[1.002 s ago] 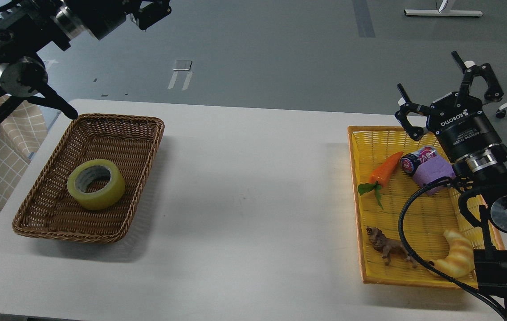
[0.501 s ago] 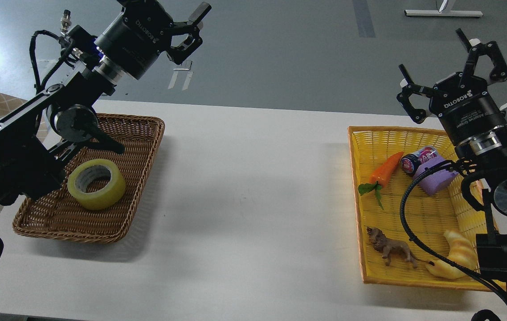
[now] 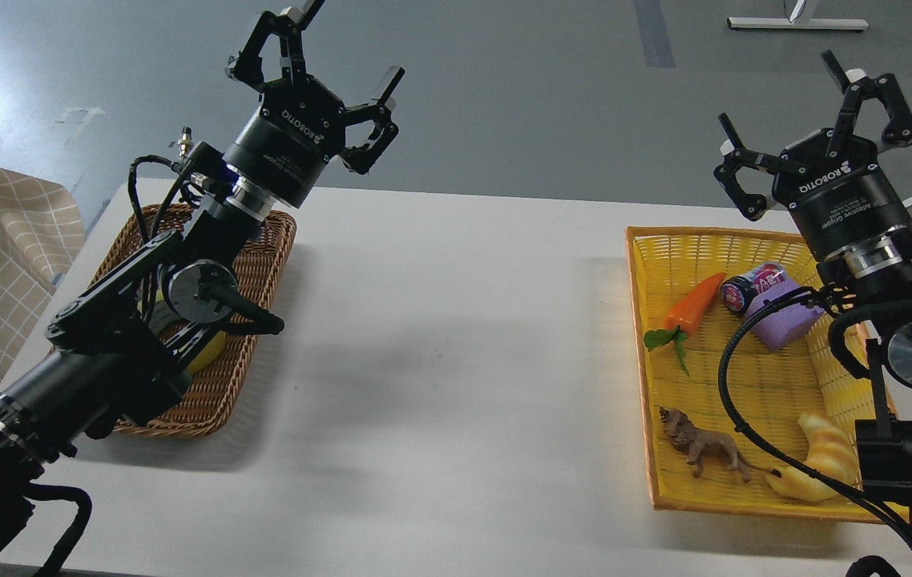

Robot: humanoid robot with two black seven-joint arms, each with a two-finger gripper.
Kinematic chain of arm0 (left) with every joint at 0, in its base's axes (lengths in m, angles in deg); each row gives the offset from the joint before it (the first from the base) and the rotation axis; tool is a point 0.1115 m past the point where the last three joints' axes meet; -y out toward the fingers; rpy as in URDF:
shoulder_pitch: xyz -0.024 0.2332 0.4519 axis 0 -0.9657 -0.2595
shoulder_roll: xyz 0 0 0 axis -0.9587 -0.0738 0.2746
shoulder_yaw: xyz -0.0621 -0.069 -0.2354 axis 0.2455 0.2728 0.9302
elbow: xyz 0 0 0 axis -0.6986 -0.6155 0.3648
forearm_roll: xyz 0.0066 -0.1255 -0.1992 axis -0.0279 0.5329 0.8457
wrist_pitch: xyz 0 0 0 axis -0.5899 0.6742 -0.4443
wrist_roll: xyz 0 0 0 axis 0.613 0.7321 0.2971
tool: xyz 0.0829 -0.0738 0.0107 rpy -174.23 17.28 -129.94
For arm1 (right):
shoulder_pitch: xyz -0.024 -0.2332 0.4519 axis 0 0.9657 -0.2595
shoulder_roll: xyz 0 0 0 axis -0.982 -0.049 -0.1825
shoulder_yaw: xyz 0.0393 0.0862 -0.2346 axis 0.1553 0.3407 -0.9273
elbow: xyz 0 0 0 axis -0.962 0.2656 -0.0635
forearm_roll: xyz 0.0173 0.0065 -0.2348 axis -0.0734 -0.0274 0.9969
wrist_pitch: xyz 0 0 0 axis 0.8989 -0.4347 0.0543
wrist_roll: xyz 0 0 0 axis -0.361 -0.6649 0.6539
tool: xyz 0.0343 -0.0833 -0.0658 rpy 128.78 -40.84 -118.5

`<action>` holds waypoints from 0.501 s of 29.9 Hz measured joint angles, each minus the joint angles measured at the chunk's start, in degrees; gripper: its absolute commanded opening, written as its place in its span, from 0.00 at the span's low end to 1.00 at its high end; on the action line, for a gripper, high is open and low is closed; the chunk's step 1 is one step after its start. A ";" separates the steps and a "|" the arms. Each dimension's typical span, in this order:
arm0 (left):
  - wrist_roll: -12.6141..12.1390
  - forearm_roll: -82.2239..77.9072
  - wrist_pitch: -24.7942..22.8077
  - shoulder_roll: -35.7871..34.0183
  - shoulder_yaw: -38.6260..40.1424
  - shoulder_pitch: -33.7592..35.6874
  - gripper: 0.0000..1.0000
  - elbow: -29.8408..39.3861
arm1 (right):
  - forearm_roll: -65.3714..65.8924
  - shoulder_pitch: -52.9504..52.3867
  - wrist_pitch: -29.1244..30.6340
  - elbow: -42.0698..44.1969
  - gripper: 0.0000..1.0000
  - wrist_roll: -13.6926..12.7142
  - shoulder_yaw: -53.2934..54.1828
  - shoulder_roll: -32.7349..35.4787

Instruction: Place and transfer tape with both arms

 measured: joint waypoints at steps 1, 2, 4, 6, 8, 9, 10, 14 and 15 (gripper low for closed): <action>0.01 -0.01 0.00 0.26 0.00 -0.53 0.98 -0.04 | 0.00 -0.08 0.00 0.18 1.00 -0.02 -0.01 0.00; 0.04 -0.01 0.00 0.38 0.00 -0.87 0.98 -0.08 | 0.00 -0.09 0.00 0.27 1.00 -0.03 -0.03 0.00; 0.14 -0.01 0.00 0.67 0.02 -1.60 0.98 -0.27 | 0.00 -0.13 0.00 0.39 1.00 -0.05 -0.08 0.00; 0.15 -0.04 0.00 1.16 0.01 -2.36 0.98 -0.50 | 0.00 -0.18 0.00 0.77 1.00 -0.05 -0.11 -0.19; 0.15 -0.07 0.00 1.51 -0.04 -2.95 0.98 -0.66 | 0.00 -0.32 0.00 1.24 1.00 -0.05 -0.18 -0.42; 0.15 -0.09 0.00 1.59 -0.05 -3.14 0.98 -0.70 | 0.00 -0.39 0.00 1.56 1.00 -0.02 -0.23 -0.53; 0.15 -0.09 0.00 1.64 -0.07 -3.35 0.98 -0.75 | 0.00 -0.42 0.00 1.82 1.00 -0.01 -0.38 -0.73; 0.07 0.15 0.00 1.78 -0.01 -3.74 0.98 -0.86 | 0.00 -0.75 0.00 2.78 1.00 0.17 -1.56 -1.25; 0.06 0.19 0.00 1.81 0.02 -3.76 0.98 -0.87 | 0.02 -0.85 0.00 2.85 1.00 0.23 -1.67 -1.30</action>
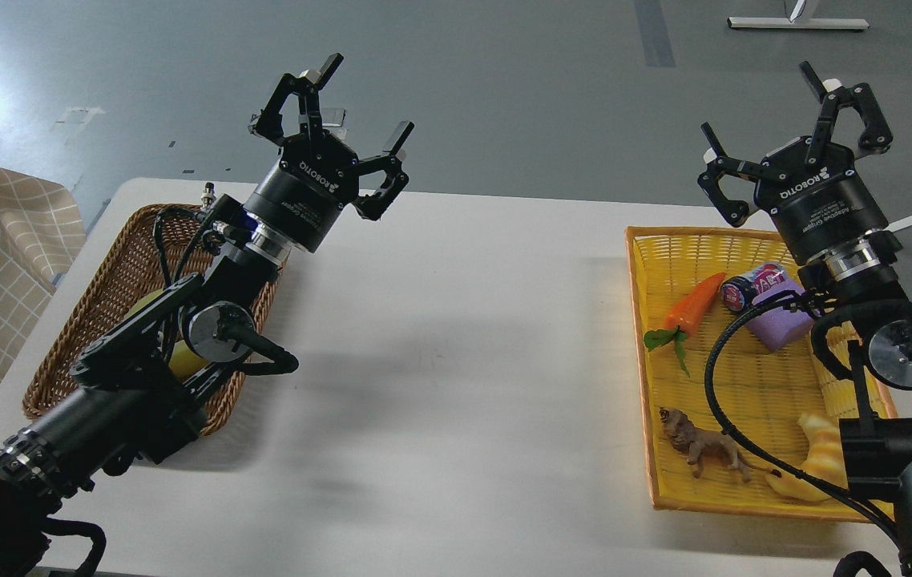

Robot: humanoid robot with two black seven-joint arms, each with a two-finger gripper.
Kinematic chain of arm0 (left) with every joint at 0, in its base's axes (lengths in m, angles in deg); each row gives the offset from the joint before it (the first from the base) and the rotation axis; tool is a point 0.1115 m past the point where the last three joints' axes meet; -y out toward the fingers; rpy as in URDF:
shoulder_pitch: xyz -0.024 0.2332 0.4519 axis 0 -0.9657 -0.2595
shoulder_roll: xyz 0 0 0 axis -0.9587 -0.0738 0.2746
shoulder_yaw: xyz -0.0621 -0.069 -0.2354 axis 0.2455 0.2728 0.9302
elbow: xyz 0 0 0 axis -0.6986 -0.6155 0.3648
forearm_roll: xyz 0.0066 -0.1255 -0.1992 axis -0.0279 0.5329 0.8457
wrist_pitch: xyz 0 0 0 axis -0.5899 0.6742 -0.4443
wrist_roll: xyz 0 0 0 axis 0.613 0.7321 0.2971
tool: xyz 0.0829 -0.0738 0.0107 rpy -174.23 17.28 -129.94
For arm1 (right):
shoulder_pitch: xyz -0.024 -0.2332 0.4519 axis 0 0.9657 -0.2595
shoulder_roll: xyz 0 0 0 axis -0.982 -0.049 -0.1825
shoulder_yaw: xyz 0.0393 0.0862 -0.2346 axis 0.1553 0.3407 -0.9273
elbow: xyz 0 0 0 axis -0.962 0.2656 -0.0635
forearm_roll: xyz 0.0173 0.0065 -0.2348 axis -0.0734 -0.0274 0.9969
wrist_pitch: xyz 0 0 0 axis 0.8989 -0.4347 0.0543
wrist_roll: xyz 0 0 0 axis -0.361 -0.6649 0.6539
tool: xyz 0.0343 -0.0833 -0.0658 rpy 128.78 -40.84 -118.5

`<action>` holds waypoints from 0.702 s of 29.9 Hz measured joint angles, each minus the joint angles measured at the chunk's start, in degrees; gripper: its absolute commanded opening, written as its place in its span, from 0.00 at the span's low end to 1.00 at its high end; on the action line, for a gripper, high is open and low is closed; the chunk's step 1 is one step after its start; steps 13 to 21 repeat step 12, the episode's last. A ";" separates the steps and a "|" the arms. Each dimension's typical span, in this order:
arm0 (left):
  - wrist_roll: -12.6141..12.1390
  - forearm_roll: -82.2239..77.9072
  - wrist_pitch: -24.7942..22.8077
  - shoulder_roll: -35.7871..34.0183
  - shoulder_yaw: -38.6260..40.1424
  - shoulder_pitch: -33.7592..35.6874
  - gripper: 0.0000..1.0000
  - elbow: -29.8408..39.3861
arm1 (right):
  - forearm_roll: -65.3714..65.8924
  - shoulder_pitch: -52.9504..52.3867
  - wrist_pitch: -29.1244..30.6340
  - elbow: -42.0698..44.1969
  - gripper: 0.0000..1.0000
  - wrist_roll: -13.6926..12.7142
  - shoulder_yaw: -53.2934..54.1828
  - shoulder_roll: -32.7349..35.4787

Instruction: Place and transfer tape with both arms

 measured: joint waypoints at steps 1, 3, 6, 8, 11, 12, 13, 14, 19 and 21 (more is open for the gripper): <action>0.00 0.04 0.00 0.15 0.04 -0.02 0.98 0.00 | 0.03 -0.08 0.00 0.05 1.00 0.04 -0.10 -0.02; -0.01 0.11 0.00 0.56 0.07 -0.02 0.98 0.00 | 0.08 -0.21 0.00 0.13 1.00 0.10 -0.18 -0.03; -0.03 0.23 0.00 0.72 0.92 -0.03 0.98 0.01 | 0.09 -0.21 0.00 0.34 1.00 0.19 -0.19 -0.02; -0.15 0.23 0.00 0.74 1.51 -0.03 0.98 0.03 | 0.08 -0.10 0.00 0.49 1.00 0.23 -0.19 -0.01; -0.35 0.23 0.00 0.72 1.86 -0.03 0.98 0.05 | 0.03 -0.07 0.00 0.53 1.00 0.30 -0.11 -0.22; -0.39 0.23 0.00 0.70 1.89 -0.03 0.98 0.06 | 0.02 -0.07 0.00 0.53 1.00 0.30 -0.07 -0.33; -0.39 0.23 0.00 0.70 1.89 -0.03 0.98 0.06 | 0.02 -0.07 0.00 0.53 1.00 0.30 -0.07 -0.33; -0.39 0.23 0.00 0.70 1.89 -0.03 0.98 0.06 | 0.02 -0.07 0.00 0.53 1.00 0.30 -0.07 -0.33; -0.39 0.23 0.00 0.70 1.89 -0.03 0.98 0.06 | 0.02 -0.07 0.00 0.53 1.00 0.30 -0.07 -0.33; -0.39 0.23 0.00 0.70 1.89 -0.03 0.98 0.06 | 0.02 -0.07 0.00 0.53 1.00 0.30 -0.07 -0.33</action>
